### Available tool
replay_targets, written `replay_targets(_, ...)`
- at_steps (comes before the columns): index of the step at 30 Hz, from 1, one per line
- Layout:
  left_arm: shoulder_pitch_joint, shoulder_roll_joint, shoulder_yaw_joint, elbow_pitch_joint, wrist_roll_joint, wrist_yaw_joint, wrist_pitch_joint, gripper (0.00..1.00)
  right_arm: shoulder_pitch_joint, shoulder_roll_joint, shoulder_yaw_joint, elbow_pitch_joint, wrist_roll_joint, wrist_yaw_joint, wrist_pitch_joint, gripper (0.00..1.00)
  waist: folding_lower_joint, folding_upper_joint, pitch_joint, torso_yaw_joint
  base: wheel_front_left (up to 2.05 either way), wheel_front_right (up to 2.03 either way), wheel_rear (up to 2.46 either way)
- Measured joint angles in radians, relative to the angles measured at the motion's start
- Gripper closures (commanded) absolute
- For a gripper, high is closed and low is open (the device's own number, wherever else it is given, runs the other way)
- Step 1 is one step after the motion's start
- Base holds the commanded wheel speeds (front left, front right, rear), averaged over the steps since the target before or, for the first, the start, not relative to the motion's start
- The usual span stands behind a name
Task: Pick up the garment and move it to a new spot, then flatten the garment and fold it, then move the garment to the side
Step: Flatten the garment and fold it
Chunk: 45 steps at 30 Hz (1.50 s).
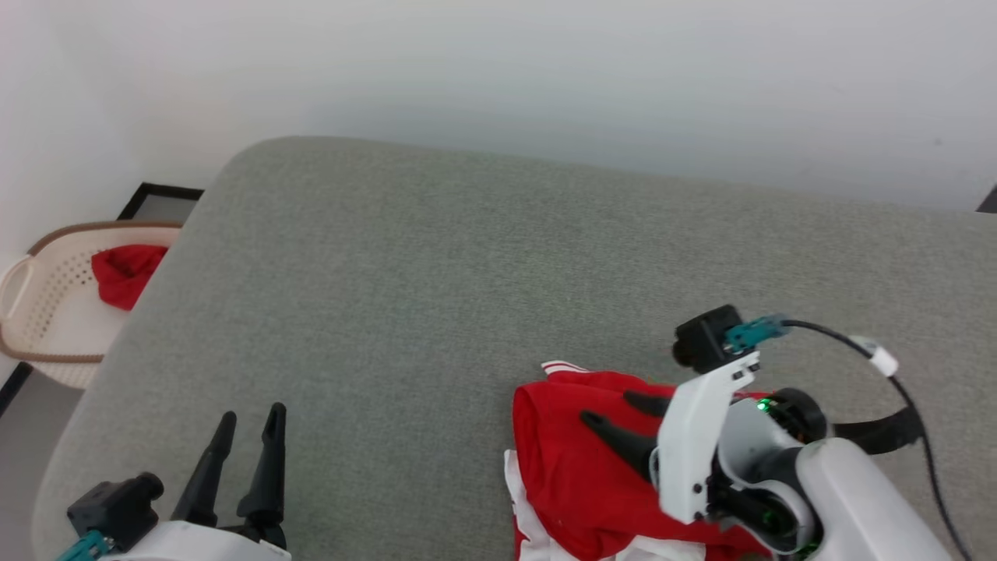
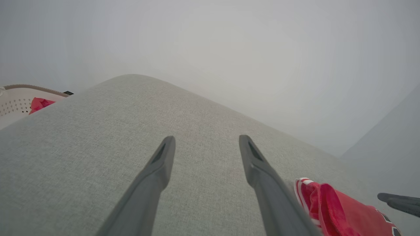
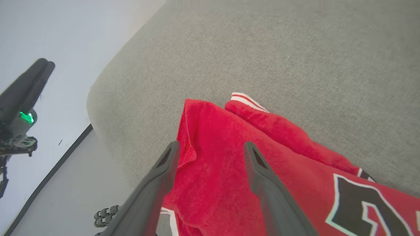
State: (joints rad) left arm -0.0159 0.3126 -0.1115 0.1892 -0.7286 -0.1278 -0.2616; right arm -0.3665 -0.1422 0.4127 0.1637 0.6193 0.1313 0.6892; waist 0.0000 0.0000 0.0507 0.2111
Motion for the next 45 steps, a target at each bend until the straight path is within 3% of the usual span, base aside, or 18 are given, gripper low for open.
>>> replay_targets(9, 0.009, 0.004, 0.015, -0.009, 0.019, 0.0, -0.002, 0.0, 0.023, -0.11, -0.043, -0.078, 0.019, 0.0, -0.137, 0.0, 0.0, 0.0, -0.01, -0.052, 0.0, 0.0, 0.0)
replay_targets(24, 0.046, 0.014, 0.044, -0.025, 0.051, -0.001, -0.002, 0.0, 0.156, -0.251, -0.152, -0.075, -0.063, 0.0, -0.536, 0.0, 0.0, 0.0, -0.042, -0.153, 0.0, 0.0, 0.0)
replay_targets(31, 0.068, 0.014, 0.063, -0.032, 0.062, -0.001, -0.002, 0.0, 0.217, -0.267, -0.215, -0.036, -0.102, 0.0, -0.704, 0.0, -0.0001, 0.0, -0.058, -0.193, 0.0, 0.0, 0.0)
replay_targets(45, 0.09, -0.012, 0.115, -0.054, 0.105, -0.001, -0.002, 0.0, 0.354, -0.225, -0.348, 0.011, -0.132, 0.0, -0.829, 0.0, 0.0, 0.0, -0.092, -0.202, 0.0, 0.0, 0.0)
